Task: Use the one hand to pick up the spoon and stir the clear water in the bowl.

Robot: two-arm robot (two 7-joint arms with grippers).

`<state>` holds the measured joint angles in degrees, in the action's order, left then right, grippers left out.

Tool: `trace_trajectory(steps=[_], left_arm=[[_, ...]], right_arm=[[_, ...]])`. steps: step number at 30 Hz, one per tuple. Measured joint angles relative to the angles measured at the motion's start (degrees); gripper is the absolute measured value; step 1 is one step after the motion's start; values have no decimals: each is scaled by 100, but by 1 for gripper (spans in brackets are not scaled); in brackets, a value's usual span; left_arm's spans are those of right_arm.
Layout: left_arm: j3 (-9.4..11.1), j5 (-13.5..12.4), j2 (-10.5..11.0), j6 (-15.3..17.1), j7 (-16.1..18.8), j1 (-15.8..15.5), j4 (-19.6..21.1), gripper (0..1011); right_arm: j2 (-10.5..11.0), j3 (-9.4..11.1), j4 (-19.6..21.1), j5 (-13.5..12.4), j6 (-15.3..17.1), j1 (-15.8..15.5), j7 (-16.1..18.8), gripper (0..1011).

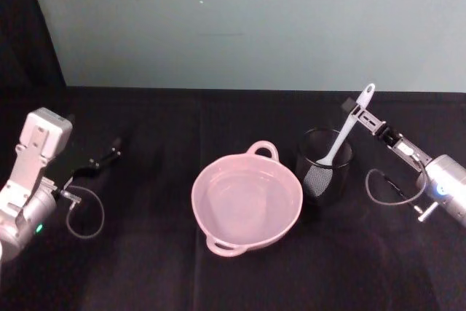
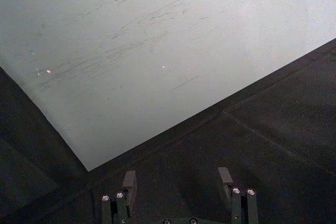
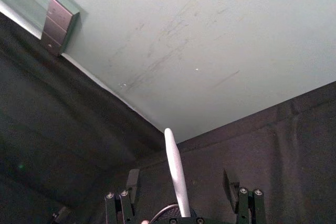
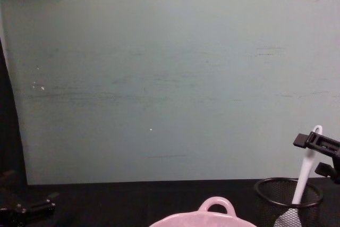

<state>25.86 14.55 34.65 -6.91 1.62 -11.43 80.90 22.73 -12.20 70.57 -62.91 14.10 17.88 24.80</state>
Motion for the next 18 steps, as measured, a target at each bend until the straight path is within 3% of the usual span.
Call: trace_trajectory(steps=[8, 13, 18], left_arm=[[0, 0, 0, 0, 0, 0, 0, 1005], [0, 0, 0, 0, 0, 0, 0, 1005], [0, 0, 0, 0, 0, 0, 0, 1005]], right_arm=[[42, -140, -132, -53, -134, 93, 259, 1002], [77, -229, -188, -65, -224, 161, 287, 927], [102, -292, -205, -76, -281, 201, 263, 777]])
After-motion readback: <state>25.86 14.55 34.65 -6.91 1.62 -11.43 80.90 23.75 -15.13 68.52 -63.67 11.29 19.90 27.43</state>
